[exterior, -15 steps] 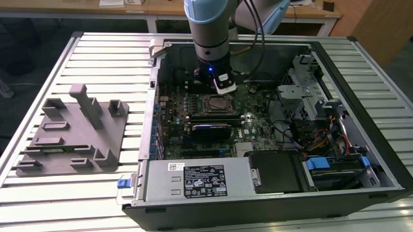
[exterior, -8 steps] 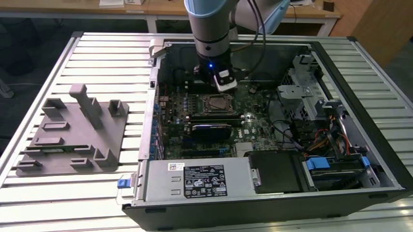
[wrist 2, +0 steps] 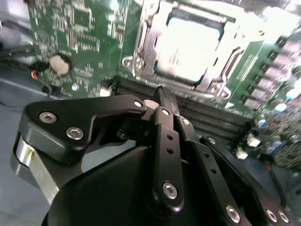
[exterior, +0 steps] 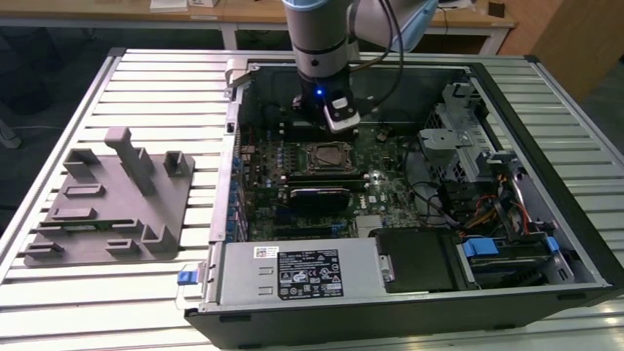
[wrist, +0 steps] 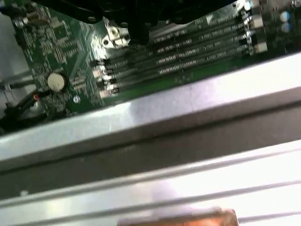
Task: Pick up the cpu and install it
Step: 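Install the first cpu locking lever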
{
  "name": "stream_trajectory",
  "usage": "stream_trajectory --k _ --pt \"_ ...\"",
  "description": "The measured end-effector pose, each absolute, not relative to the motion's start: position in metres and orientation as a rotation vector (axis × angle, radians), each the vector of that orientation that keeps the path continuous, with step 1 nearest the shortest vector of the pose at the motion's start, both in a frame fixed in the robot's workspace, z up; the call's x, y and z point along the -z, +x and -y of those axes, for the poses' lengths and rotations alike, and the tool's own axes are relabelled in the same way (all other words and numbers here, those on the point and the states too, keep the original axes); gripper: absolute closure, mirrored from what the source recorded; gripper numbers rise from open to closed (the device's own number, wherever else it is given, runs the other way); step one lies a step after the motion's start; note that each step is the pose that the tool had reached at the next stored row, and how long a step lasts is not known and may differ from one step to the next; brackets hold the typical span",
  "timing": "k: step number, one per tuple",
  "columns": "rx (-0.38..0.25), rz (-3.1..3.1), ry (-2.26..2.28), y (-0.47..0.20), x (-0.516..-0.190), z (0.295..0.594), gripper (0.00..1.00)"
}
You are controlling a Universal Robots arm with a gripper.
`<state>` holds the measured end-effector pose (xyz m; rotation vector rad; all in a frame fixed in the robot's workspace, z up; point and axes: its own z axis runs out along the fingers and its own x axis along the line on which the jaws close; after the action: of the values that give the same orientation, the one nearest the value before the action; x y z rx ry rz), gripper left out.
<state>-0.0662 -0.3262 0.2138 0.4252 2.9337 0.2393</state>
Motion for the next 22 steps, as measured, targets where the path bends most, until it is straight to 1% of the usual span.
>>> stream_trajectory --k 8,12,13,22 --pt "-0.026 -2.928 0.404 -0.0662 -0.2139 0.3261 0.89" --pt "0.059 -2.922 0.395 -0.066 -0.2139 0.326 0.89" --pt "0.067 -2.922 0.395 -0.066 -0.2139 0.326 0.89" --pt "0.071 -2.936 0.396 -0.0659 -0.2137 0.326 0.89"
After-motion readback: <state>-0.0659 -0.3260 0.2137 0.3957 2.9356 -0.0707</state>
